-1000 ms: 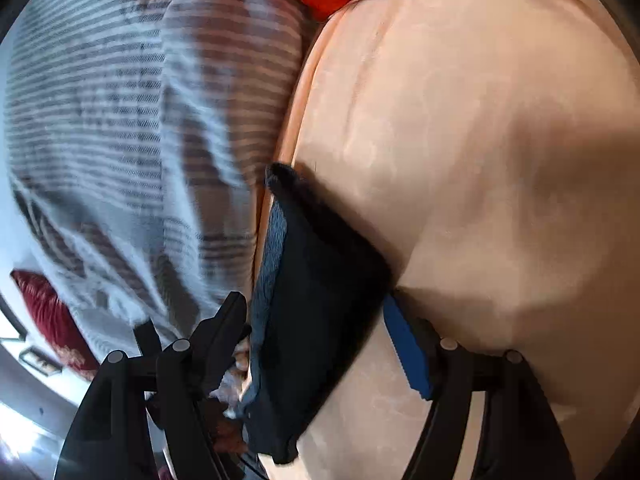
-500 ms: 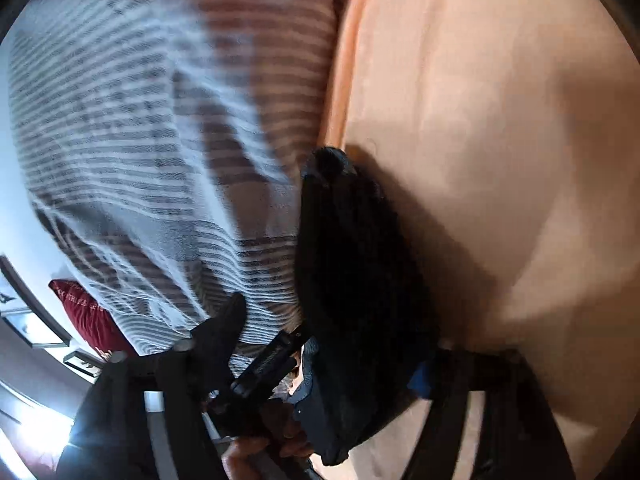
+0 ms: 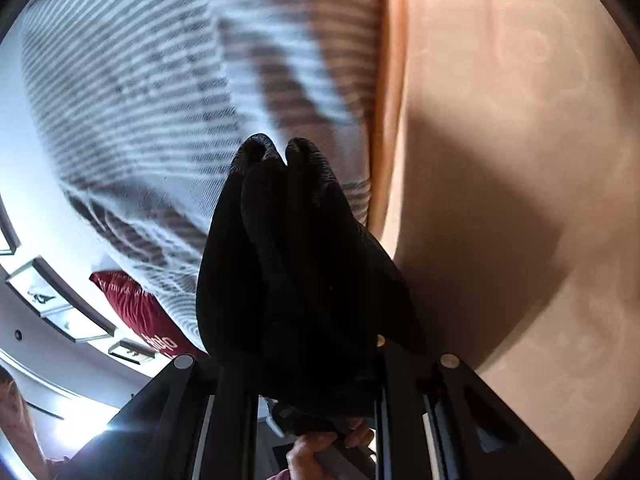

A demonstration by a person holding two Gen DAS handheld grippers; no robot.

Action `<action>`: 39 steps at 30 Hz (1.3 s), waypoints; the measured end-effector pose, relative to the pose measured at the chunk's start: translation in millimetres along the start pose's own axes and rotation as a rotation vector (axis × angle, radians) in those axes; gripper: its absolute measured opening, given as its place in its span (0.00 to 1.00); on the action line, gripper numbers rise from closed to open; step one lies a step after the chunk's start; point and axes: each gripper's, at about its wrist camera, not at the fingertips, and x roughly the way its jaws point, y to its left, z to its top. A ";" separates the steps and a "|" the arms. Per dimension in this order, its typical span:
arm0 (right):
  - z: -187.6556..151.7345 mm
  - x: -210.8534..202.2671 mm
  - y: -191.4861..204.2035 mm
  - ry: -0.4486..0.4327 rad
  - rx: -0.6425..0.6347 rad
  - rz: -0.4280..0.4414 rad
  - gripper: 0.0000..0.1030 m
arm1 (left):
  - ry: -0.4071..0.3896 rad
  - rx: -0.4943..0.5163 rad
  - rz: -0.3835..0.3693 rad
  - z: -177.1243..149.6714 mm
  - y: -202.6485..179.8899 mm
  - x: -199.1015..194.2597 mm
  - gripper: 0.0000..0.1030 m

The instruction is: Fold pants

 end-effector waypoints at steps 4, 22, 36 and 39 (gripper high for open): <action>-7.7 4.2 12.5 0.002 -0.010 -0.021 0.16 | -0.073 0.061 0.025 -22.1 -16.8 6.4 1.00; -159.8 150.1 127.5 0.090 -0.688 -0.548 0.18 | 0.021 -0.147 -0.096 -56.7 201.0 -50.2 1.00; -306.0 307.4 41.9 0.175 -1.121 -1.051 0.78 | 0.093 -0.273 -0.047 -101.9 340.3 -11.1 1.00; -335.5 320.3 62.2 0.252 -1.180 -0.969 0.78 | 0.104 -0.308 -0.051 -103.4 365.1 0.5 1.00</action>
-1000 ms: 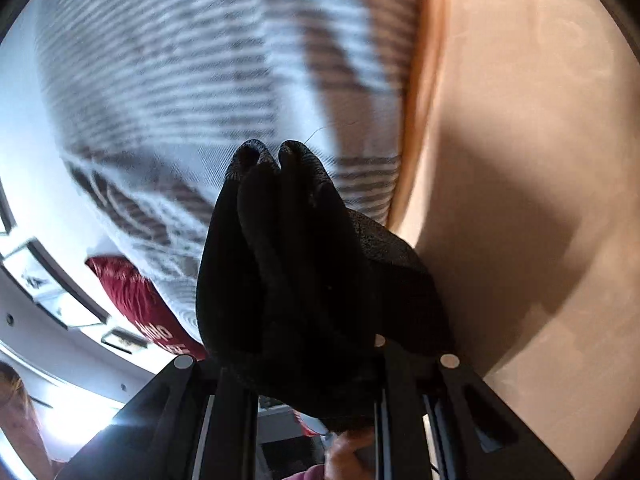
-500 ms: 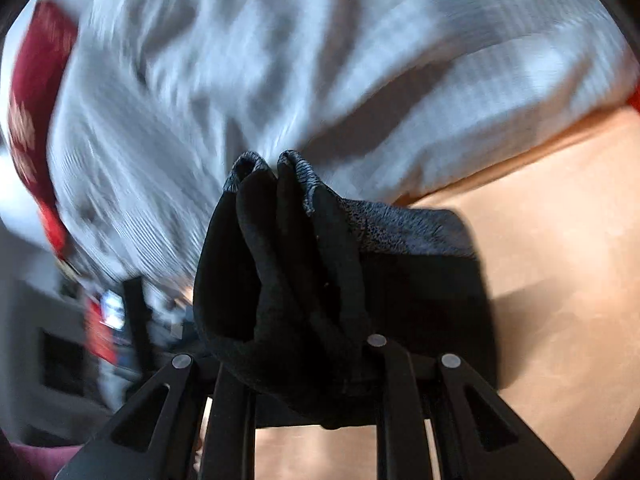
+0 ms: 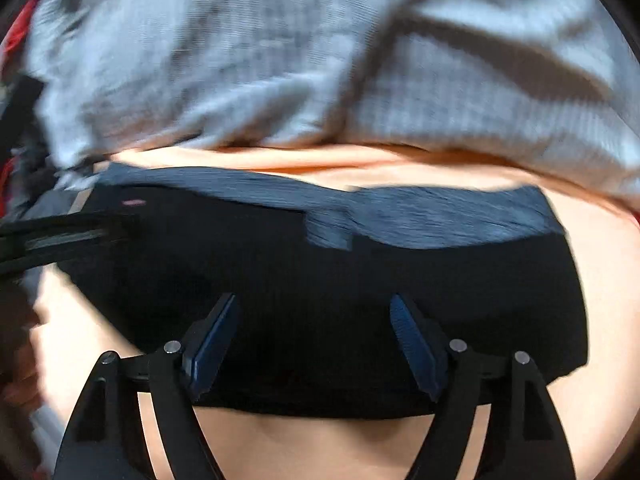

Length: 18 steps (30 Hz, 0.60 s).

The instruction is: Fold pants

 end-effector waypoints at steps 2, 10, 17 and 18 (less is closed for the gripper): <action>2.4 -19.5 11.8 -0.021 -0.042 0.056 0.78 | 0.003 0.006 -0.002 3.3 7.1 4.6 1.00; -9.9 -43.1 -100.4 0.077 0.362 0.292 0.78 | -0.008 0.195 -0.097 9.8 -57.5 11.7 1.00; -54.1 -4.2 -162.1 0.081 0.899 0.623 0.66 | -0.003 0.373 -0.018 3.2 -126.9 58.2 1.00; -55.2 1.8 -159.9 0.088 0.910 0.654 0.62 | 0.006 0.379 -0.001 1.5 -129.1 64.3 1.00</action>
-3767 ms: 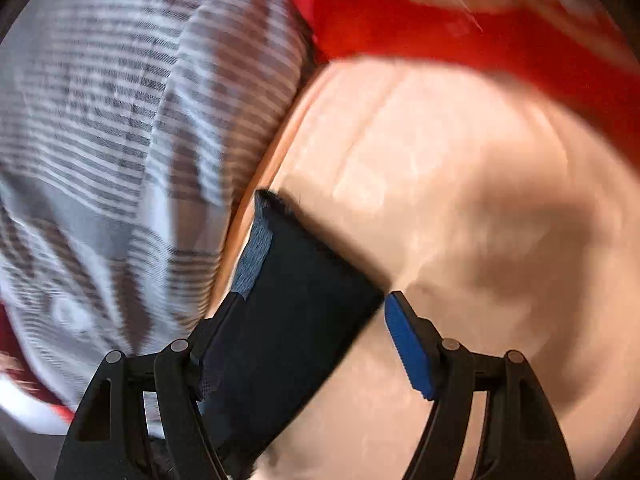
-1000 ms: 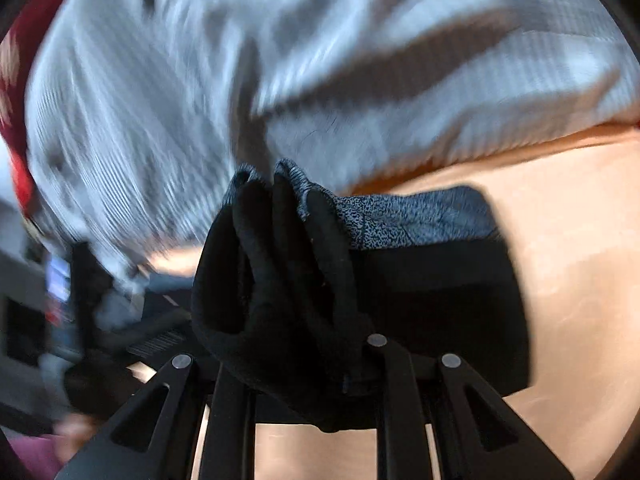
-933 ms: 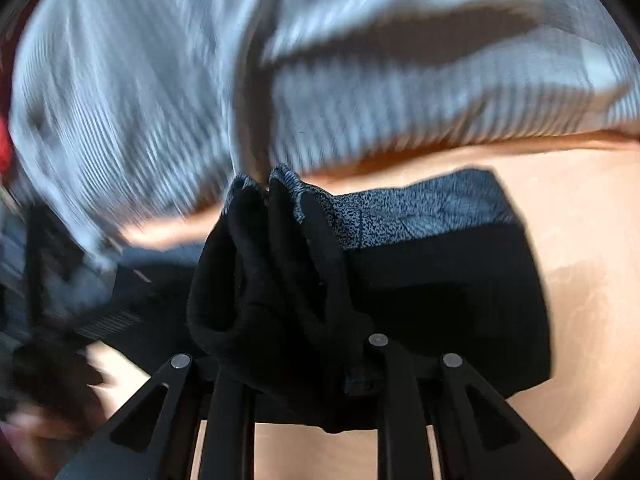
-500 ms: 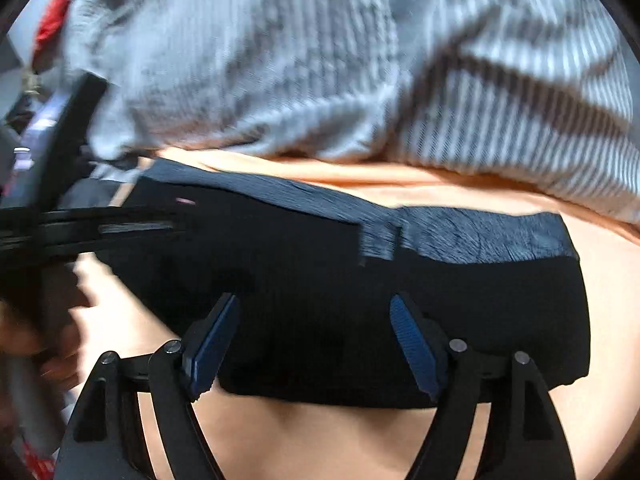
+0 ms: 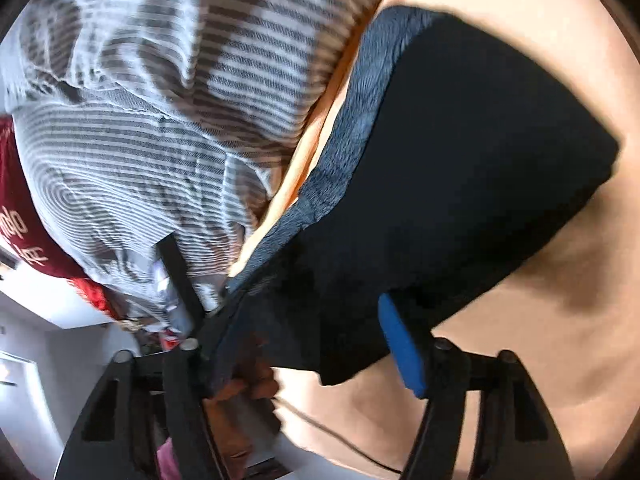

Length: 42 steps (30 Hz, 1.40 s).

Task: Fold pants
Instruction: 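Grasp the trousers' folded end again with the right gripper and lift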

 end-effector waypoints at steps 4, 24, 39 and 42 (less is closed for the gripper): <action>-4.6 21.8 -13.0 0.067 0.088 0.045 0.57 | 0.027 -0.045 -0.005 -6.3 6.0 9.1 1.00; -16.8 31.3 -49.5 0.098 0.250 0.070 0.25 | 0.050 -0.018 0.029 -1.7 0.7 15.9 1.00; -13.7 37.1 -64.2 0.017 0.356 0.161 0.49 | 0.045 -0.019 0.048 -1.1 -14.7 16.8 1.00; -14.4 30.0 -66.1 -0.019 0.342 0.189 0.54 | 0.038 -0.013 0.053 -1.0 -17.5 17.4 1.00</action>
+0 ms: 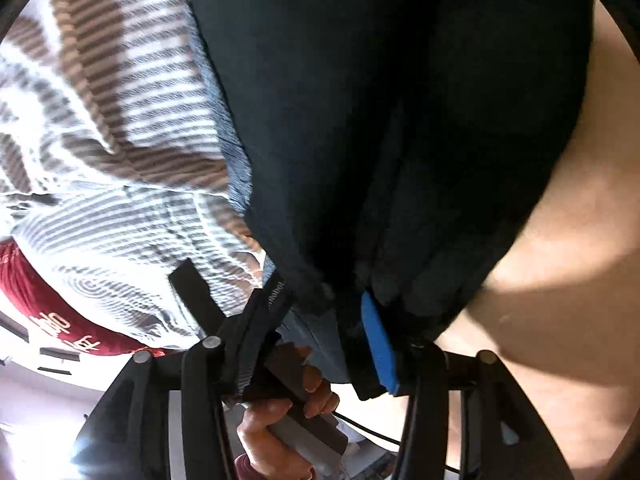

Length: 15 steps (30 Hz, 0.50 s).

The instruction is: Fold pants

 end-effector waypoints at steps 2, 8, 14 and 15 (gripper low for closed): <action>1.4 3.6 2.4 0.003 -0.009 0.001 0.55 | -0.004 0.003 0.004 -2.2 1.0 -0.8 1.00; 7.2 12.9 10.4 -0.005 0.002 0.004 0.54 | -0.004 0.003 -0.001 -2.6 1.6 -0.4 1.00; 3.7 20.9 11.8 0.020 0.013 0.017 0.04 | -0.004 0.004 -0.003 -2.2 5.2 -0.2 1.00; 2.7 19.9 15.4 0.028 -0.007 0.022 0.04 | -0.003 0.004 -0.005 -2.3 4.4 -0.2 1.00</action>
